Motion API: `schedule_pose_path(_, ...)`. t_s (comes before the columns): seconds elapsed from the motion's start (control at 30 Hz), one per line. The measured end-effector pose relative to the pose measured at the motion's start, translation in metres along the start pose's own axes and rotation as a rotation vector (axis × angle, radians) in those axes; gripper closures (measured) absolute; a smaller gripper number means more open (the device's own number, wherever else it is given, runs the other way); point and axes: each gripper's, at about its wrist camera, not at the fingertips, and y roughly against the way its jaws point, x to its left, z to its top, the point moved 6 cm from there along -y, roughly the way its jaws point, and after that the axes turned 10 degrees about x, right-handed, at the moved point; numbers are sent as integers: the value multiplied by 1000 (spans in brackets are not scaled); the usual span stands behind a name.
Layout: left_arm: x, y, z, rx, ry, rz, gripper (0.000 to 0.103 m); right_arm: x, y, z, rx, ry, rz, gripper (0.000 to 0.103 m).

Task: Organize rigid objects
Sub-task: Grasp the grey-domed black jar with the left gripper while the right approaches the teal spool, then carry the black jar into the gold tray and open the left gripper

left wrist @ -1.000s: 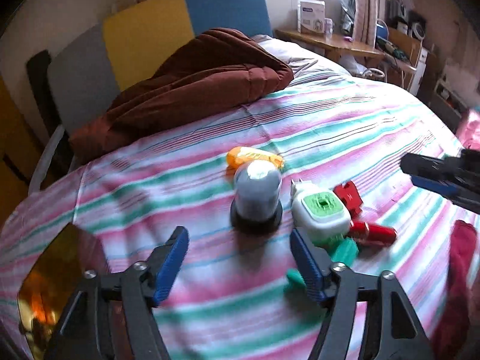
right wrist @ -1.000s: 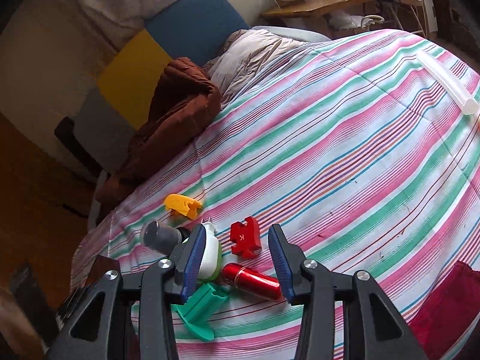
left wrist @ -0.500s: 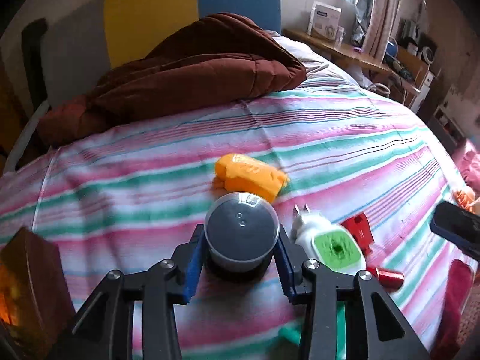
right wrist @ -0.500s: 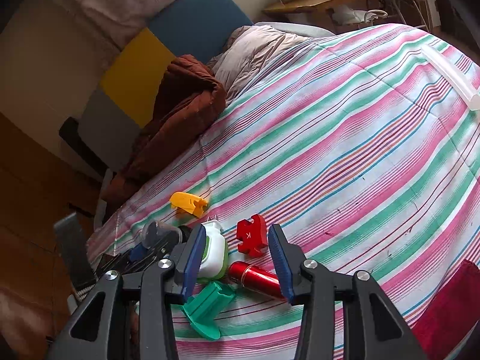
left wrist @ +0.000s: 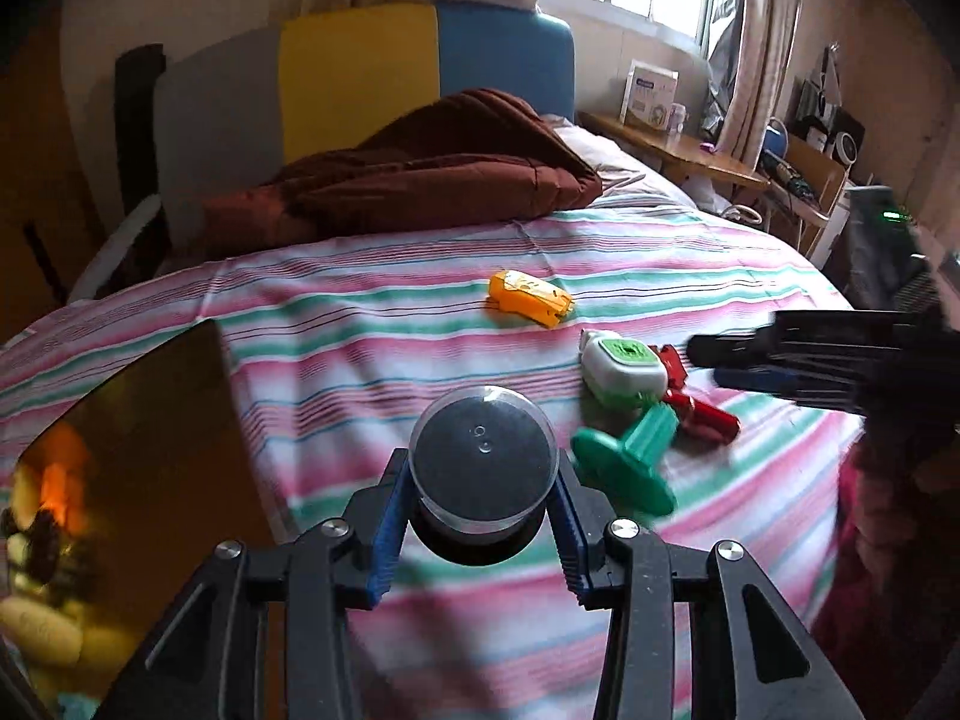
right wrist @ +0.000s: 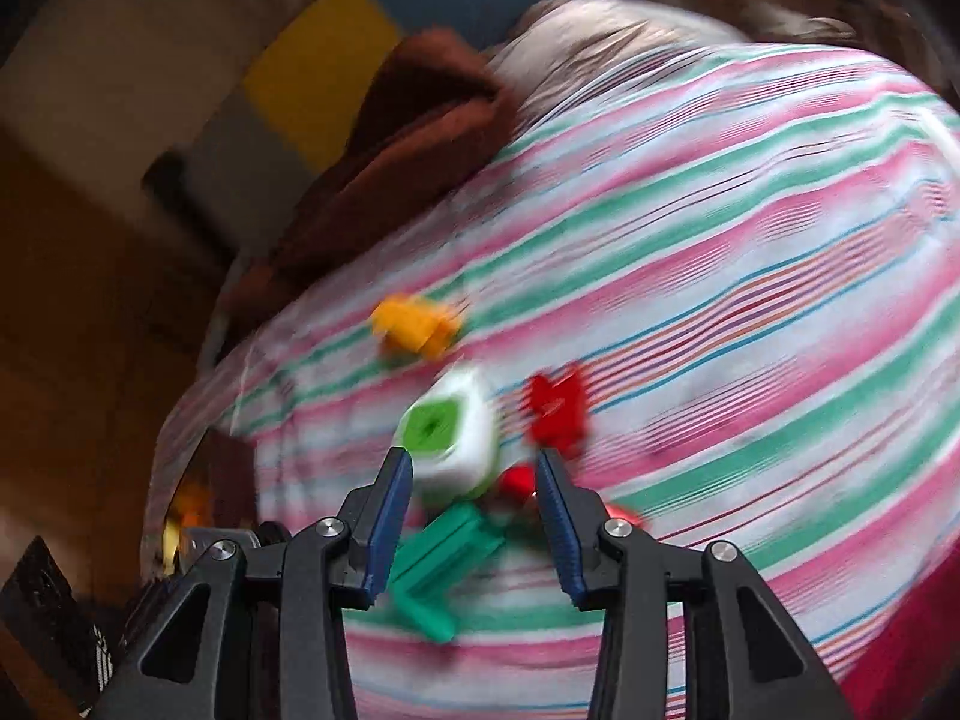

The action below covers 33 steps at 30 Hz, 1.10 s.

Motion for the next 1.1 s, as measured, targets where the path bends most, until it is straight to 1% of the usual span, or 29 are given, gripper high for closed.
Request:
schedule_pose_path(0.1,7,19,-12,-16,12,-12,59,20,-15,-10,76,96,23,60)
schedule_pose_path(0.17,13,31,-18,-28,20,-17,59,31,-24,-16,108,157,11,55)
schedule_pose_path(0.27,22,46,-28,-39,37,-18,59,38,-34,-25,116,244,-92,42)
schedule_pose_path(0.3,27,51,-32,-42,48,-21,59,41,-35,-27,109,271,-114,36)
schedule_pose_path(0.33,31,55,-35,-45,58,-20,59,43,-37,-29,109,291,-121,30)
schedule_pose_path(0.4,41,64,-42,-50,78,-17,59,46,-40,-31,107,313,-137,26)
schedule_pose_path(0.5,56,77,-53,-61,104,-8,59,46,-39,-31,91,336,-200,26)
schedule_pose_path(0.63,84,89,-68,-60,163,8,59,51,-34,-32,71,370,-196,26)
schedule_pose_path(0.7,97,95,-75,-61,195,23,59,49,-39,-33,96,377,-215,26)
schedule_pose_path(0.8,118,101,-85,-61,247,37,59,44,-52,-34,133,391,-283,26)
schedule_pose_path(0.9,137,107,-97,-61,297,54,59,46,-61,-37,150,422,-309,26)
schedule_pose_path(0.97,148,110,-106,-62,333,63,59,48,-63,-39,130,476,-367,41)
schedule_pose_path(1.1,171,124,-119,-75,390,95,59,51,-63,-43,117,508,-396,42)
